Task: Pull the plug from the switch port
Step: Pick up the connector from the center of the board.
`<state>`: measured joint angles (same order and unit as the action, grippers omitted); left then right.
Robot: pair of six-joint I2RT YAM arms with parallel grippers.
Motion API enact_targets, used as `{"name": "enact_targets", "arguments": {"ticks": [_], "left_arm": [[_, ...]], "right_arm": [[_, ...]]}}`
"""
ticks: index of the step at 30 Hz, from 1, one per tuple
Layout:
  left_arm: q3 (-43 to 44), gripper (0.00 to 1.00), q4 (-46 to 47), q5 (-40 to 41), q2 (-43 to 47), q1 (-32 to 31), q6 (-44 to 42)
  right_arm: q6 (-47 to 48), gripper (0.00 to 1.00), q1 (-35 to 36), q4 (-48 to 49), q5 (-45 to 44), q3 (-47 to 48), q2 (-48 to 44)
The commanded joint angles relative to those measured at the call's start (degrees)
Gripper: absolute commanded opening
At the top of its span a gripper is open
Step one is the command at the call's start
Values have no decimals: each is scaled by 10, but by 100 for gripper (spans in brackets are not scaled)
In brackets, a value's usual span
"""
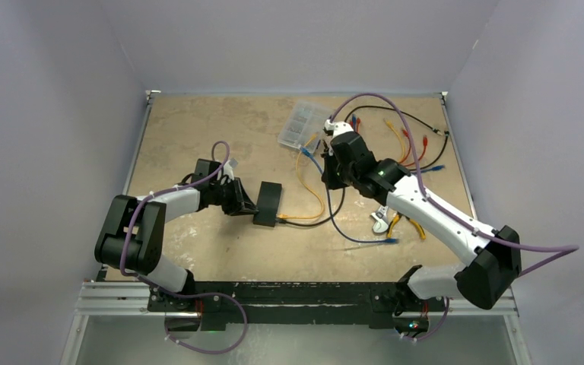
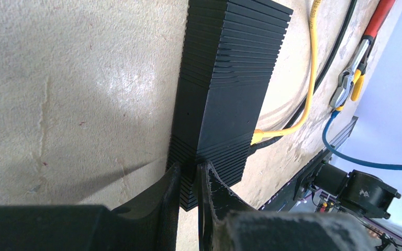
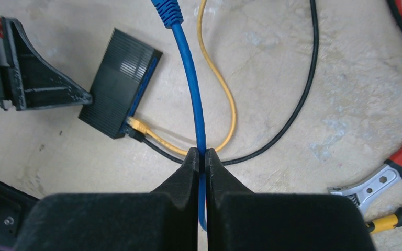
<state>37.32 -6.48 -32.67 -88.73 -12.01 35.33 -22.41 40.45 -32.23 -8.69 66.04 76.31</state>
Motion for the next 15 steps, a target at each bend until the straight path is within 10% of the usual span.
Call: {"name": "enact_targets", "arguments": {"ticks": [1, 15], "left_arm": [[-25, 9, -43, 139, -43, 1, -50], [-25, 9, -42, 138, -37, 0, -48]], "right_arm": [[-10, 0, 2, 2, -40, 49, -22], [-8, 0, 0, 7, -90, 178, -54]]}}
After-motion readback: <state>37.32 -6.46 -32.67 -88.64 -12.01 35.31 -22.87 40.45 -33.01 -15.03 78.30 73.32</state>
